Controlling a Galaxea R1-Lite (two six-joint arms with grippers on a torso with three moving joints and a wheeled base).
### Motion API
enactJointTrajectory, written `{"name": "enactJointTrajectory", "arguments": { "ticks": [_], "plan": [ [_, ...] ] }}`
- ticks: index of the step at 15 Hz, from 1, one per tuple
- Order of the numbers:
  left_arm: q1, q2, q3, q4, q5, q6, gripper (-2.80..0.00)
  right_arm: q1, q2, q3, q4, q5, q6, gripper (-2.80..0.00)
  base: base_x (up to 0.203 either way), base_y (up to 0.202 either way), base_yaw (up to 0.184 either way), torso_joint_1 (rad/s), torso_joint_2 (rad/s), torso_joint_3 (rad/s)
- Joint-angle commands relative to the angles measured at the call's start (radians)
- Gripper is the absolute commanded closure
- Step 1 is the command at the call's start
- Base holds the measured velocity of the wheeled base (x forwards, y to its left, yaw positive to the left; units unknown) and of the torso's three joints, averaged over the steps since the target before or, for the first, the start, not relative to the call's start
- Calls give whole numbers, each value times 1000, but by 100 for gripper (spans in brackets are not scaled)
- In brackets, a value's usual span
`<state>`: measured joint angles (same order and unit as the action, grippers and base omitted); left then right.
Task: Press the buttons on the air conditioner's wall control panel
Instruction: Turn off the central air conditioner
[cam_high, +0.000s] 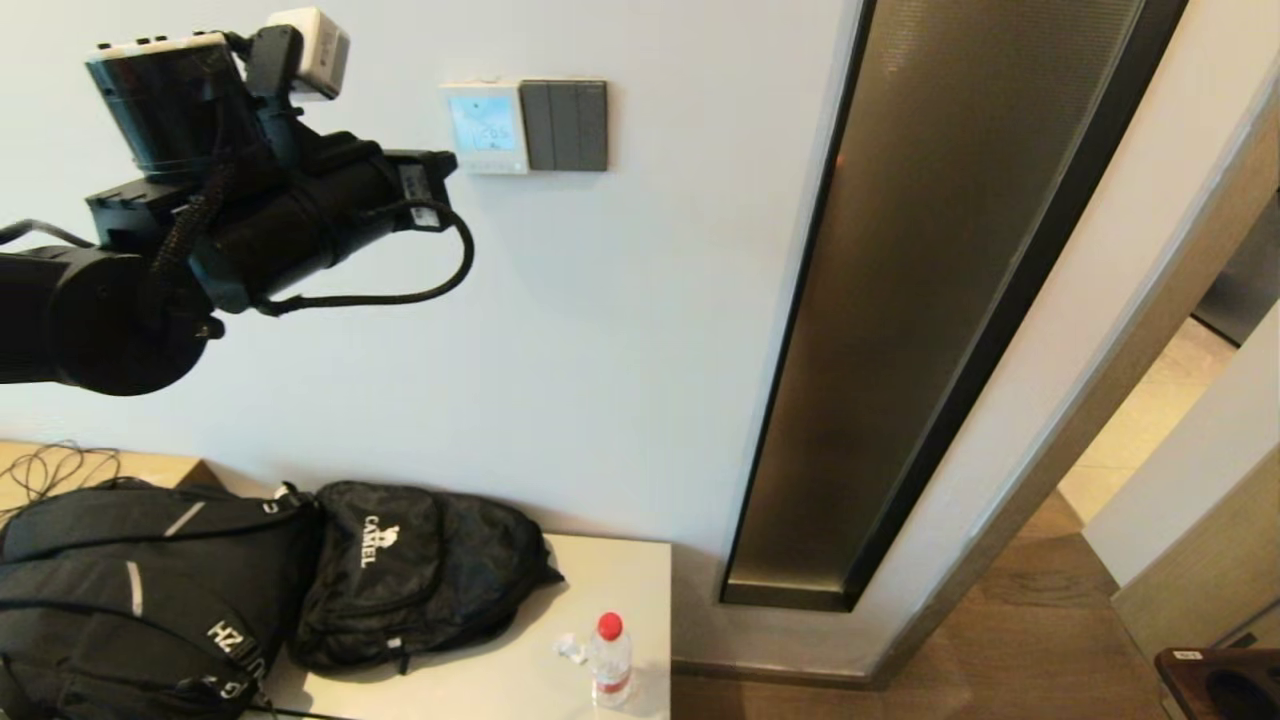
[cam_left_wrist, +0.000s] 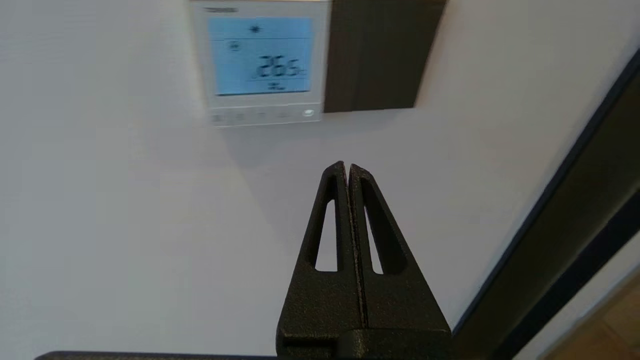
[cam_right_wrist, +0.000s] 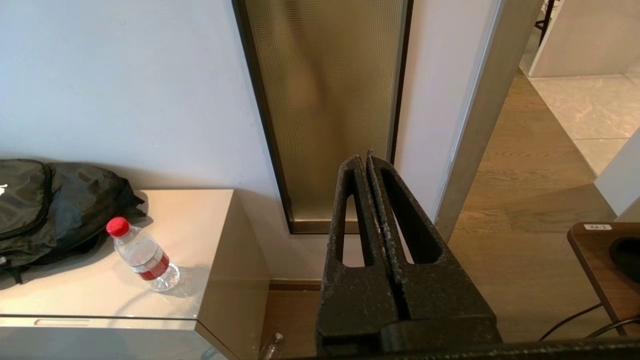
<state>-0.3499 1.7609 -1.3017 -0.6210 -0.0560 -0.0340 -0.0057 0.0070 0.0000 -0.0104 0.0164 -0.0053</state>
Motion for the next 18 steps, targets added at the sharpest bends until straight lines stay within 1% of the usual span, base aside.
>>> {"name": "enactJointTrajectory", "arguments": {
  "ticks": [1,7,10,13,16,18],
  "plan": [
    [-31,73,-65,2,14,2,0,0,1,0,0,0,-1,0,0,0,0,0,0,0],
    [-57,226,-216,2,13,3,0,0,1,0,0,0,-1,0,0,0,0,0,0,0],
    [-78,270,-268,9,25,5,0,0,1,0,0,0,-1,0,0,0,0,0,0,0],
    [-77,308,-318,15,27,3,0,0,1,0,0,0,-1,0,0,0,0,0,0,0],
    [-70,336,-409,62,45,3,0,0,1,0,0,0,-1,0,0,0,0,0,0,0],
    [-53,363,-469,92,49,4,0,0,1,0,0,0,-1,0,0,0,0,0,0,0]
  ]
}}
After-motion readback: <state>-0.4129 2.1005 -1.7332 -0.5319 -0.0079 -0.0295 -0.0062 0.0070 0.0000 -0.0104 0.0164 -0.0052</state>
